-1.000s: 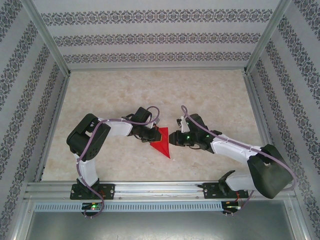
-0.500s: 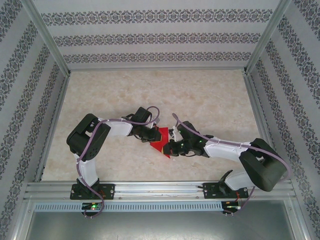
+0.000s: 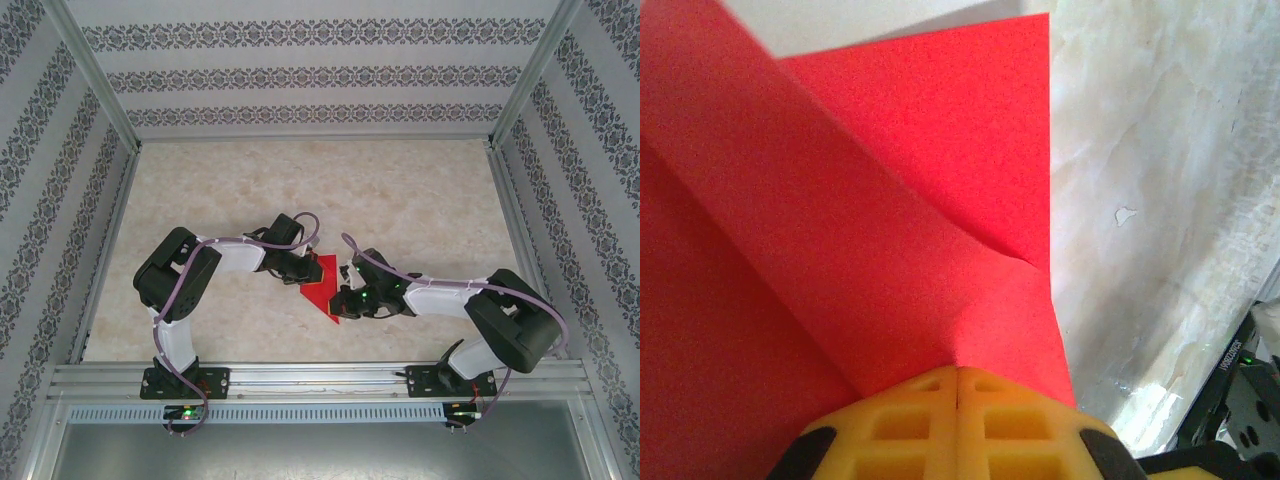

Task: Fold a paper plane with a square sheet of paper (fold left side to right side)
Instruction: Fourth fold the wing at the center of the table.

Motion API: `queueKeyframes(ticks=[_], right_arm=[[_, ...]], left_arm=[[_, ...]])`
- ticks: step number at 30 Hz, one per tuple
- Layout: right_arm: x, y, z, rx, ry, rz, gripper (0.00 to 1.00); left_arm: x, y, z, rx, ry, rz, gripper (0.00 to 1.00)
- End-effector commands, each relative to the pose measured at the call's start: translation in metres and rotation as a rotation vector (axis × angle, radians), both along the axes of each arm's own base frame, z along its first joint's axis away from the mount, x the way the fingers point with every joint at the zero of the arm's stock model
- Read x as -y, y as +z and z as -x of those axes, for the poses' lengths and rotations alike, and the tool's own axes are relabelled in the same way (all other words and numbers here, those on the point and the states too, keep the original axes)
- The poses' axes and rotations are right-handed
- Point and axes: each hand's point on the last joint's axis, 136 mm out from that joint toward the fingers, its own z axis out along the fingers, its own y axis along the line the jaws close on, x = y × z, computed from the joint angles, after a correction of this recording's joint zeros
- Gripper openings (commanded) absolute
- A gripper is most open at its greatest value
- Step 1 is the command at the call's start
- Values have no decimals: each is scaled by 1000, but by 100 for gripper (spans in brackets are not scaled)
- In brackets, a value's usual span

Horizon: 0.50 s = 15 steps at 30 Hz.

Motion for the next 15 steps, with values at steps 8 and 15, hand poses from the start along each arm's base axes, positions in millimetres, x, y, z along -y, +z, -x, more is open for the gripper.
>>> queueKeyframes(ticks=[8,15], right_arm=[[3,-15,9,-25,-11,43,0],[6,-15,8,-16,-21,56,0]], left_arm=[[-18,-28,9,-39,5,-129,0],[-18,-27,9,-38,5,-129,0]])
